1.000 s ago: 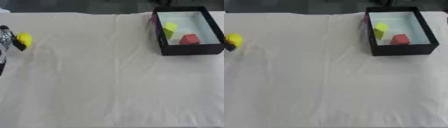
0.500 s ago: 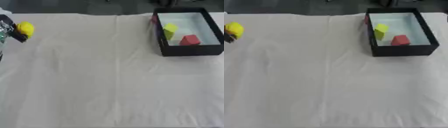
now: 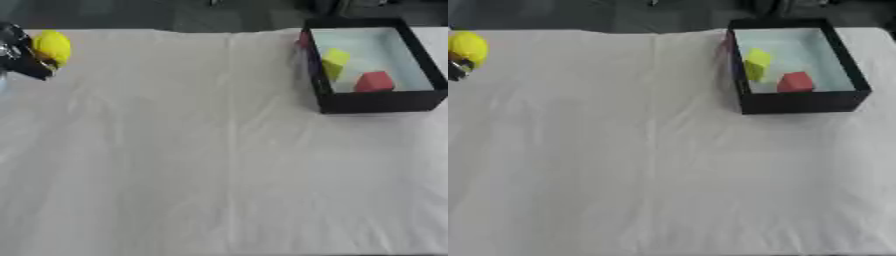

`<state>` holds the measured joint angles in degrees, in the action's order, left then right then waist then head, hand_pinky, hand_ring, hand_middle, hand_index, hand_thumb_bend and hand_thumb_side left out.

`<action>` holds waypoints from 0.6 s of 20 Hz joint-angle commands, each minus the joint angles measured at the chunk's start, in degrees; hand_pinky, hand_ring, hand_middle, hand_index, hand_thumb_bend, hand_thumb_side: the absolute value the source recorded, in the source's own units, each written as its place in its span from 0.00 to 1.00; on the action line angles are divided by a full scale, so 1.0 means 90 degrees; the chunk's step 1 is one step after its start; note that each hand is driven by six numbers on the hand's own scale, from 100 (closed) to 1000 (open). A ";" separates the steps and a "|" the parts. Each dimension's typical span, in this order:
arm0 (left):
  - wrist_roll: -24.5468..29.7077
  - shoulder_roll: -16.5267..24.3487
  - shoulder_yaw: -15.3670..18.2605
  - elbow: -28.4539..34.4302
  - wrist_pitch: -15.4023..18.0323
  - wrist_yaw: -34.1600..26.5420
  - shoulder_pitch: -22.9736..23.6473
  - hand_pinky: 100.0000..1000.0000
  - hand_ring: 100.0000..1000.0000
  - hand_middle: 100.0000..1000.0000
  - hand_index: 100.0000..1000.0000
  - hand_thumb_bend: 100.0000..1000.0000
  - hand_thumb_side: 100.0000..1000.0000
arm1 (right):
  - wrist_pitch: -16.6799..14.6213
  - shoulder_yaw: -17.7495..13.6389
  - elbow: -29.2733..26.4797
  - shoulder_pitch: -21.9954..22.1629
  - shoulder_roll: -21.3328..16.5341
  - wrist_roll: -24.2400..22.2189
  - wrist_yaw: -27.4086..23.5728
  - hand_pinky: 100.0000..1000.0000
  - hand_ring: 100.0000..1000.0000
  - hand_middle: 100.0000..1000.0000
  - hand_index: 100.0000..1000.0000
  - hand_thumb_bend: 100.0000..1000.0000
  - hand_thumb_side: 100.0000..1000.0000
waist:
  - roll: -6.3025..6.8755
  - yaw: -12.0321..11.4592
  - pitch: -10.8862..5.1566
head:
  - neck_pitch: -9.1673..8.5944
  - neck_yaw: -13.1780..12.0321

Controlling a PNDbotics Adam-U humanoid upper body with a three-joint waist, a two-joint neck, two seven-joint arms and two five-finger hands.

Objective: Pick up the objects with one hand, pass them to the other hand, and then place them into the box on the other side of the table.

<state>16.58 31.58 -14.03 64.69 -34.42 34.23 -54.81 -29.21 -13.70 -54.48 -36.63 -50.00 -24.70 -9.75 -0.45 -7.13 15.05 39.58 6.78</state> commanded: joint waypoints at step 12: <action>-0.2305 -0.0255 -0.0238 0.1386 0.0540 -0.1494 0.0703 0.54 0.52 0.45 0.38 0.00 0.06 | -0.0042 0.0010 -0.0436 -0.0182 -0.0320 -0.0161 -0.0154 1.00 1.00 1.00 1.00 0.00 0.35 | -0.0066 0.0024 -0.0218 | -0.0135 0.0026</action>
<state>-2.26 28.93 -16.40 75.90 -30.04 21.58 -47.75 -29.47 -13.44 -57.08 -37.38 -50.13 -25.90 -10.84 -0.96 -7.04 14.84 39.08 7.01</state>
